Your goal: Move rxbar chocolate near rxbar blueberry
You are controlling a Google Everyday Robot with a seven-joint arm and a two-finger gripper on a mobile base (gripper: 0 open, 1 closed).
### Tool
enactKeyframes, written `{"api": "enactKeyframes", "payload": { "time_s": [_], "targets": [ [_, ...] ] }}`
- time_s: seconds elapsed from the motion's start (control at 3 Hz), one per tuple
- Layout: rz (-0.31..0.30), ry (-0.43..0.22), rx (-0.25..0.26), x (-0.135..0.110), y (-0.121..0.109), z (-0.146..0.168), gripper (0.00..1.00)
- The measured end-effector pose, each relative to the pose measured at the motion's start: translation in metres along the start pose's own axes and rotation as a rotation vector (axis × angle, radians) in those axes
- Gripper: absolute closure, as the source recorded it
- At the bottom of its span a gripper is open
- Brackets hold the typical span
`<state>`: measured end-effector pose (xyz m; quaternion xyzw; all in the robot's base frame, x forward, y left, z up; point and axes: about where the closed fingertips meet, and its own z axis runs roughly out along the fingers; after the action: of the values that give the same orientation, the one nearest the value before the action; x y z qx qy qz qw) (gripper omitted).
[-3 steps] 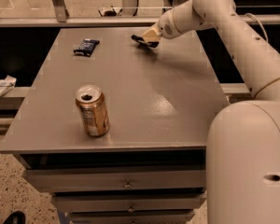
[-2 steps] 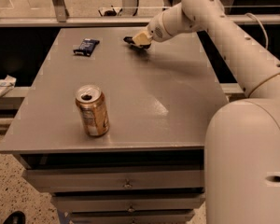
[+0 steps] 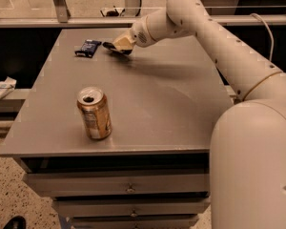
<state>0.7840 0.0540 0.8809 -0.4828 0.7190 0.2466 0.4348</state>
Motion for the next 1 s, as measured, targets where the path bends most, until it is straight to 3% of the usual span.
{"api": "enactKeyframes", "payload": {
  "time_s": [0.33,0.67,1.0],
  "targets": [
    [-0.022,-0.029,-0.068,-0.016,0.024,0.016,1.00],
    [-0.024,-0.020,-0.122,-0.017,0.039,0.031,0.85],
    [-0.013,0.004,-0.149,-0.007,0.045,0.041,0.62]
  ]
}}
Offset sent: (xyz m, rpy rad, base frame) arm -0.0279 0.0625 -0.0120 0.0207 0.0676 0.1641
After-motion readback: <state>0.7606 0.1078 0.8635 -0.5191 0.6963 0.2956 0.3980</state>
